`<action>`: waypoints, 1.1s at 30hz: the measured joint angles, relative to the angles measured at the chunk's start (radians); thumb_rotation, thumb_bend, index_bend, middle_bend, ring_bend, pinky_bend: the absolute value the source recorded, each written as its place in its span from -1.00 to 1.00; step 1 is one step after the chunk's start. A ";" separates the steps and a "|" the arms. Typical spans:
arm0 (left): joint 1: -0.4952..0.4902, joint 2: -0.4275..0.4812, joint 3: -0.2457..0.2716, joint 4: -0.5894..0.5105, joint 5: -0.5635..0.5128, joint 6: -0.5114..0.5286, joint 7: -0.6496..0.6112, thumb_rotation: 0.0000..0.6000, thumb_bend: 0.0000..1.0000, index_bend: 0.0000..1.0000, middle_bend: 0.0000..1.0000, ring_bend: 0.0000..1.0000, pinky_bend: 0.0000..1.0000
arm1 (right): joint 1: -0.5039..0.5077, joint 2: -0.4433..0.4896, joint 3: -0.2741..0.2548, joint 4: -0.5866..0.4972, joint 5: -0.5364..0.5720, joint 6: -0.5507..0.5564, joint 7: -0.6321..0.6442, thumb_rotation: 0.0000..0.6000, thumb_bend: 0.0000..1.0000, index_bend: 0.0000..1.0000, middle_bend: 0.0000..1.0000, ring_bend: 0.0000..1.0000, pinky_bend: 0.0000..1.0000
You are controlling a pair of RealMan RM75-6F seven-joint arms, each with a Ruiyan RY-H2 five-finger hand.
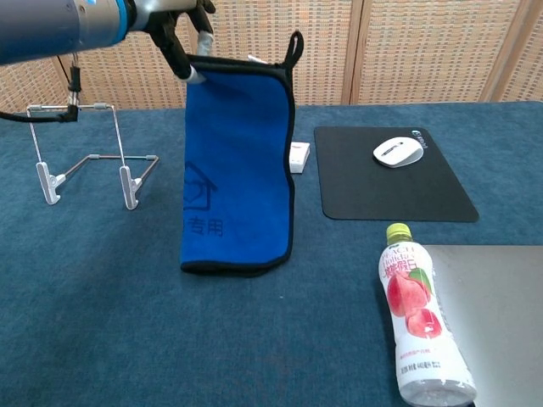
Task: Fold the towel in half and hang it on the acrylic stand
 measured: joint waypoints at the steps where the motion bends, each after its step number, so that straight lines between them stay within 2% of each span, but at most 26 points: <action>1: 0.001 0.020 -0.006 -0.010 -0.006 0.004 -0.003 1.00 0.70 0.70 -1.00 -1.00 -1.00 | 0.000 0.000 -0.001 -0.001 -0.002 0.001 0.000 1.00 -1.00 -1.00 -1.00 -1.00 -1.00; 16: 0.057 0.240 -0.030 -0.038 -0.045 -0.005 -0.096 1.00 0.70 0.70 -1.00 -1.00 -1.00 | -0.003 0.003 -0.011 -0.012 -0.031 0.012 -0.002 1.00 -1.00 -1.00 -1.00 -1.00 -1.00; 26: 0.113 0.337 -0.023 -0.004 -0.059 -0.064 -0.208 1.00 0.70 0.71 -1.00 -1.00 -1.00 | -0.003 0.005 -0.016 -0.015 -0.044 0.018 -0.003 1.00 -1.00 -1.00 -1.00 -1.00 -1.00; 33: 0.172 0.416 -0.009 -0.019 -0.048 -0.106 -0.299 1.00 0.70 0.72 -1.00 -1.00 -1.00 | -0.002 0.006 -0.018 -0.014 -0.049 0.019 0.001 1.00 -1.00 -1.00 -1.00 -1.00 -1.00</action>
